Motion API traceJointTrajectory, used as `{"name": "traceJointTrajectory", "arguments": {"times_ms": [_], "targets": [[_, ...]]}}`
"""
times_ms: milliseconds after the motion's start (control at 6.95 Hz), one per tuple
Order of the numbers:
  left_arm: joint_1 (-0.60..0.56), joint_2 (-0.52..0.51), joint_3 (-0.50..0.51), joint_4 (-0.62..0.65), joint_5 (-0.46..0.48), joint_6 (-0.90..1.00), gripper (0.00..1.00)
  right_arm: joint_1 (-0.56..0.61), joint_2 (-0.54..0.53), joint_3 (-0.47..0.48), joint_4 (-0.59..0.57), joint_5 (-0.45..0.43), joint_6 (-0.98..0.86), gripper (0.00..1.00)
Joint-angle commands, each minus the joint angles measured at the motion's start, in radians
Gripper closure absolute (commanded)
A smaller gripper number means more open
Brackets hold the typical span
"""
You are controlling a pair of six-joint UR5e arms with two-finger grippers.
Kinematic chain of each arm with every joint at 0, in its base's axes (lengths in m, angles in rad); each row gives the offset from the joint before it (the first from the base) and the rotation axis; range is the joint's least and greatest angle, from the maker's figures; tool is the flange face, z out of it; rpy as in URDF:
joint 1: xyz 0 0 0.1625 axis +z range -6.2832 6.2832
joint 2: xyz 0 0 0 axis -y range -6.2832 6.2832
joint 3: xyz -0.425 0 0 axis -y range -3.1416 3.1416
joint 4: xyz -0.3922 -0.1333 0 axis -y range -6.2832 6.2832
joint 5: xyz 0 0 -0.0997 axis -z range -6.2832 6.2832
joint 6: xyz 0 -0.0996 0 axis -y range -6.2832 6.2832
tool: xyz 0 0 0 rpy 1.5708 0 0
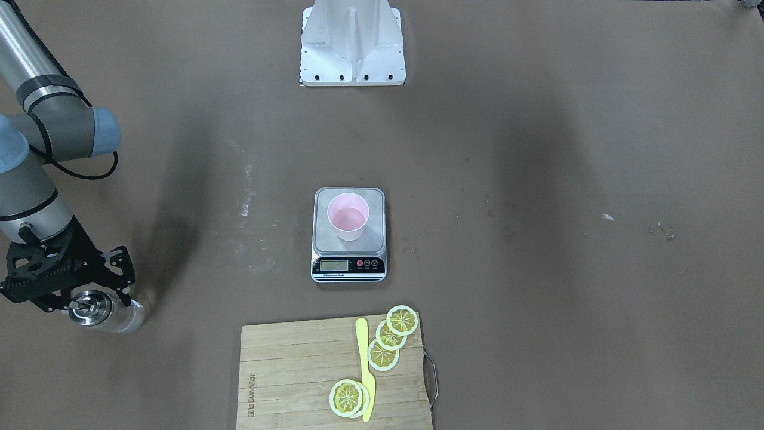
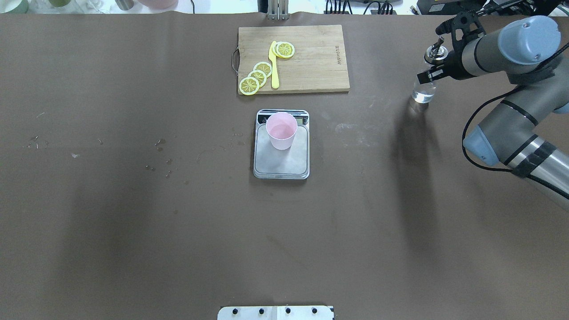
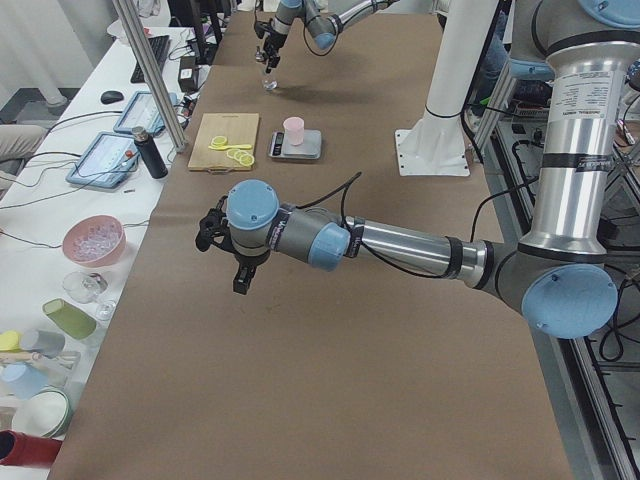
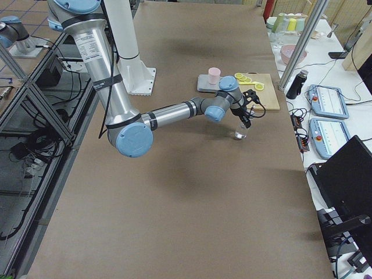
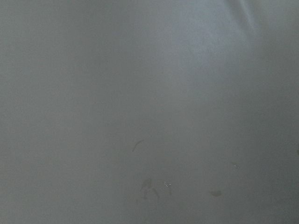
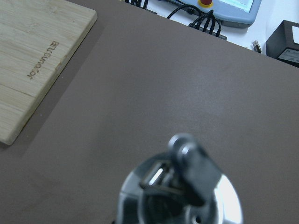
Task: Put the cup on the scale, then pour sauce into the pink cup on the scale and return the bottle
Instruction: 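Lower the clear sauce bottle onto the table beside the cutting board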
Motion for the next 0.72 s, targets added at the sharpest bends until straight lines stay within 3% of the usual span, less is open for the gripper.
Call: {"name": "traceJointTrajectory", "arguments": {"times_ms": [0,288,576], "targets": [[-0.001,0.0,-0.005,0.0,0.0,0.0,0.03,0.0,0.0,0.001,0.0,0.001,0.0,1.0],[-0.003,0.0,-0.007,0.0,0.0,-0.002,0.03,0.0,0.0,-0.001,-0.001,0.001,0.003,1.0],[-0.003,0.0,-0.007,0.002,0.0,0.0,0.03,0.0,0.0,0.001,0.0,0.001,0.003,0.88]]}}
